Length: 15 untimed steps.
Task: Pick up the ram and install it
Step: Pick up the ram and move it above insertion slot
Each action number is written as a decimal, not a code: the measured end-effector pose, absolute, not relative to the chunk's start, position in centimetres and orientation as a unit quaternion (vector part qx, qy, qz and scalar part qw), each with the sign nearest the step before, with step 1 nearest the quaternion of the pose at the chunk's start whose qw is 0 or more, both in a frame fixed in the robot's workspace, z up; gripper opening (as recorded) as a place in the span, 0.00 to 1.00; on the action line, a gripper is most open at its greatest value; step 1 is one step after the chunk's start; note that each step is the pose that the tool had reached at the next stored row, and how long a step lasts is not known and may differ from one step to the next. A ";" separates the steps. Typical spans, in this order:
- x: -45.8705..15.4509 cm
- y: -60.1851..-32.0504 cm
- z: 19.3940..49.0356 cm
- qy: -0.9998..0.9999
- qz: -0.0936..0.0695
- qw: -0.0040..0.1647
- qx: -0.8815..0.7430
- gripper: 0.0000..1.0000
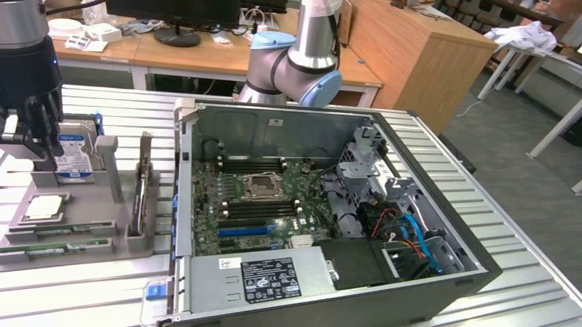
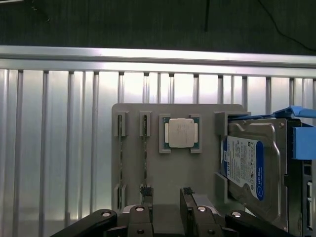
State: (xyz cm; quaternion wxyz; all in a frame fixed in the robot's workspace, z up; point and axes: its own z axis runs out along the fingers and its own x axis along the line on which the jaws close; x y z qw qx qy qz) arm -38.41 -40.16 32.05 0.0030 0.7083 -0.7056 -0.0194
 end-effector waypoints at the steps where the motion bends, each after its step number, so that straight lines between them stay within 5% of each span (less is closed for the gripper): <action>1: -38.4 -40.2 32.0 -0.706 -0.019 0.003 0.708 0.36; 15: -38.4 -40.2 30.9 -0.705 -0.019 0.003 0.709 0.36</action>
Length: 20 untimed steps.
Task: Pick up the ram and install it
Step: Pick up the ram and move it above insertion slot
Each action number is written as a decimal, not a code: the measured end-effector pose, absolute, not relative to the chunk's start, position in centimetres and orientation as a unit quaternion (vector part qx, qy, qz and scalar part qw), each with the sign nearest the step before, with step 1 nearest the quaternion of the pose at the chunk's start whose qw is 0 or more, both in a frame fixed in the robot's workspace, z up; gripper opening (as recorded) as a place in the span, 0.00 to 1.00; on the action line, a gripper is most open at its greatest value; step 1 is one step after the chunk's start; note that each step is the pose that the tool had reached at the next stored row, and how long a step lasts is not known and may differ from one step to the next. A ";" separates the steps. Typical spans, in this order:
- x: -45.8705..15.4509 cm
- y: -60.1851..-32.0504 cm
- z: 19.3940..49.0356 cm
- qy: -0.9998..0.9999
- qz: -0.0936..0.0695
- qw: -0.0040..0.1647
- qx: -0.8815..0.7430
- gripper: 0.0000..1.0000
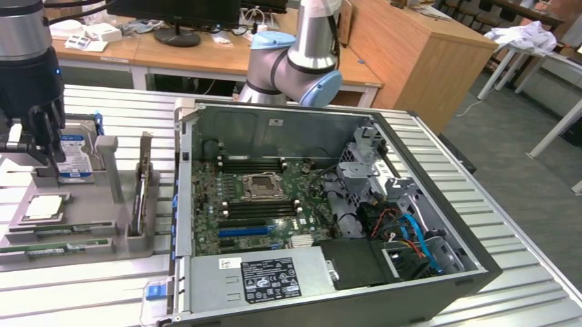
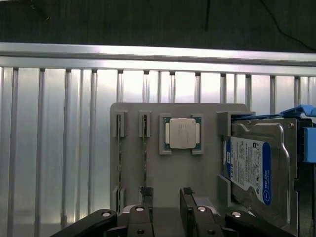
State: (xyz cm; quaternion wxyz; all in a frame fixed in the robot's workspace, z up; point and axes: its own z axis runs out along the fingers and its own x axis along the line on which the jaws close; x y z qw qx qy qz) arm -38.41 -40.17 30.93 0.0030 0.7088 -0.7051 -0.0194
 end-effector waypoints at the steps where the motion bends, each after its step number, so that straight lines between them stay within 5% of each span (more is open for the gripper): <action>1: -38.4 -40.2 30.9 -0.705 -0.019 0.003 0.709 0.36; 20: -38.7 -40.6 30.8 -0.705 -0.016 0.000 0.709 0.36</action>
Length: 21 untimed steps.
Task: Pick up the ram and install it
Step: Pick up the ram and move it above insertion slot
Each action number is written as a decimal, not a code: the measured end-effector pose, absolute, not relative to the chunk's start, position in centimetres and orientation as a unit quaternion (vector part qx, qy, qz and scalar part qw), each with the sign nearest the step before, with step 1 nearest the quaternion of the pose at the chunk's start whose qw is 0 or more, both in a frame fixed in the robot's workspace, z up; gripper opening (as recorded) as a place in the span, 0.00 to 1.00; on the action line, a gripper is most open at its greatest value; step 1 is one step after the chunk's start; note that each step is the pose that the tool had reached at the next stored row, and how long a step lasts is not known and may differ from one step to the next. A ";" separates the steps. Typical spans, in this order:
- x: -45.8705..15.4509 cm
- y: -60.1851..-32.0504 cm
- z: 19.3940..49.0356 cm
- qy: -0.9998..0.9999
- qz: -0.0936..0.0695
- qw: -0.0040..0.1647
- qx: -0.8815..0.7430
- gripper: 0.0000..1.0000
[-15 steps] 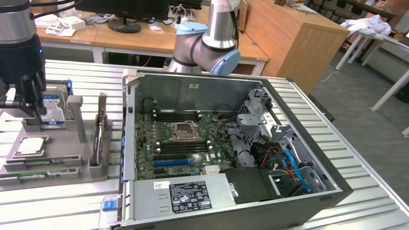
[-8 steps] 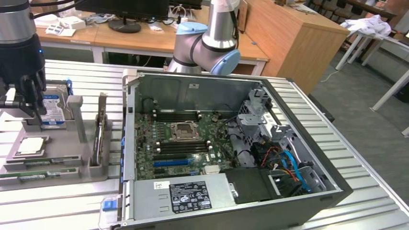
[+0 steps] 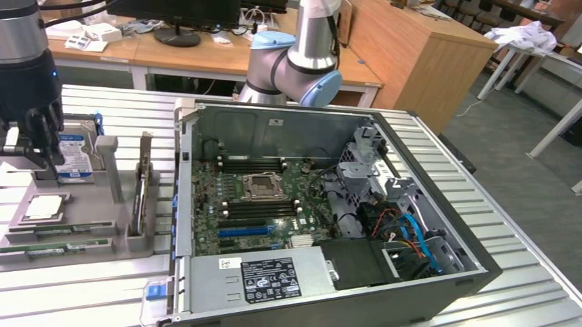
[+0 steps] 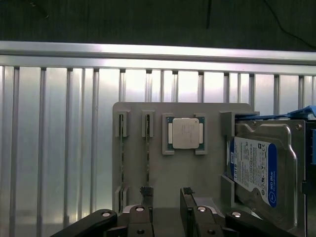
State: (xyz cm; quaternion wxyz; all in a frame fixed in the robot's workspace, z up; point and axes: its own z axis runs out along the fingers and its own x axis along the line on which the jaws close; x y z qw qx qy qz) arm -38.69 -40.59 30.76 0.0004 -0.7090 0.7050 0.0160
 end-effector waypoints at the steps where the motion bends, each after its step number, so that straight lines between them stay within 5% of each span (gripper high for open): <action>1: -38.7 -40.6 30.8 0.705 0.016 0.000 -0.709 0.36; 21: -39.2 -41.5 30.8 0.705 0.016 0.000 -0.710 0.36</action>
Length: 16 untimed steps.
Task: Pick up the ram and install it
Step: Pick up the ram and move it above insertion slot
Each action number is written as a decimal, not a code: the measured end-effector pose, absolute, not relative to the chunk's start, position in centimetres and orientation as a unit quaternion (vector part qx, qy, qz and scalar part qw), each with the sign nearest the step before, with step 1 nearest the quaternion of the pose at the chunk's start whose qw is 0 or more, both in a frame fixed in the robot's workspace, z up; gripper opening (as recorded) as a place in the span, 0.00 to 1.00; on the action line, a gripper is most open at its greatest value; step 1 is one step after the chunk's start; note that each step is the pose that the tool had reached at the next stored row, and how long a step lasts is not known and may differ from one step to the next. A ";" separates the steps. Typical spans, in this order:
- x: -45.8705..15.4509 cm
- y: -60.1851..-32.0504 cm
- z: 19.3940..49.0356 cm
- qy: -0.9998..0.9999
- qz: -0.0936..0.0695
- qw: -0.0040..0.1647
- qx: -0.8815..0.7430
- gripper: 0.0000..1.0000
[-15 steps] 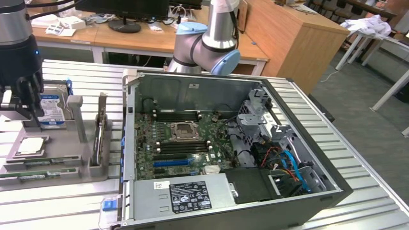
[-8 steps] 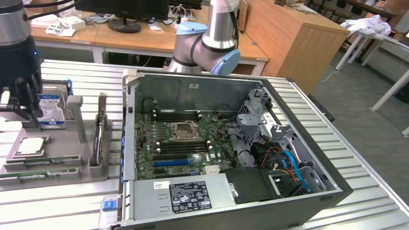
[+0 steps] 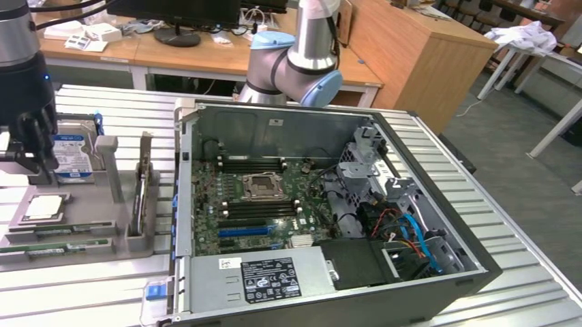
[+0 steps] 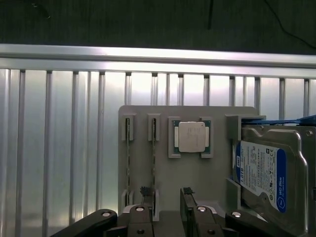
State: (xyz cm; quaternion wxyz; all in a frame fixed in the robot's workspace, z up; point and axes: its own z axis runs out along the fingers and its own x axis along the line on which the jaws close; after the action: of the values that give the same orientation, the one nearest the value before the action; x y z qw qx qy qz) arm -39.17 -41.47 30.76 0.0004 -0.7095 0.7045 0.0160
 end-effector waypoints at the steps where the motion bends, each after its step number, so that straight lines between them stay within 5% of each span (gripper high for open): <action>1: -39.2 -41.5 30.8 0.704 0.016 0.000 -0.710 0.36; 16: -39.3 -41.6 30.6 0.704 0.015 0.001 -0.710 0.36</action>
State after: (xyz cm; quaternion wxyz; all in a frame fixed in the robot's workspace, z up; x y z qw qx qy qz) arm -39.29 -41.62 30.57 0.0012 -0.7097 0.7044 0.0152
